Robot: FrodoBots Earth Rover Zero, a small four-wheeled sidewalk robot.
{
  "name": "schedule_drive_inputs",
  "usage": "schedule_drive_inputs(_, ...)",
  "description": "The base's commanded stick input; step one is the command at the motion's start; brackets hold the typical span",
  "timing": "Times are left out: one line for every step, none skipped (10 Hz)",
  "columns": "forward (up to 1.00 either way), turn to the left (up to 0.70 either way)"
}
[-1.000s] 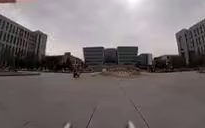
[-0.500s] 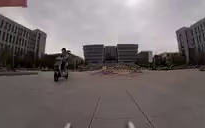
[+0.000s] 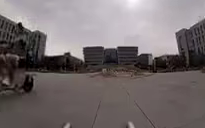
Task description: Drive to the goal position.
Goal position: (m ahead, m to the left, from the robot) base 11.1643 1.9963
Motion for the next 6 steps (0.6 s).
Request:
schedule_drive_inputs(0.7, 0.0)
schedule_drive_inputs(0.7, 0.0)
schedule_drive_inputs(0.7, 0.0)
schedule_drive_inputs(0.7, 0.0)
schedule_drive_inputs(0.7, 0.0)
schedule_drive_inputs(0.7, 0.0)
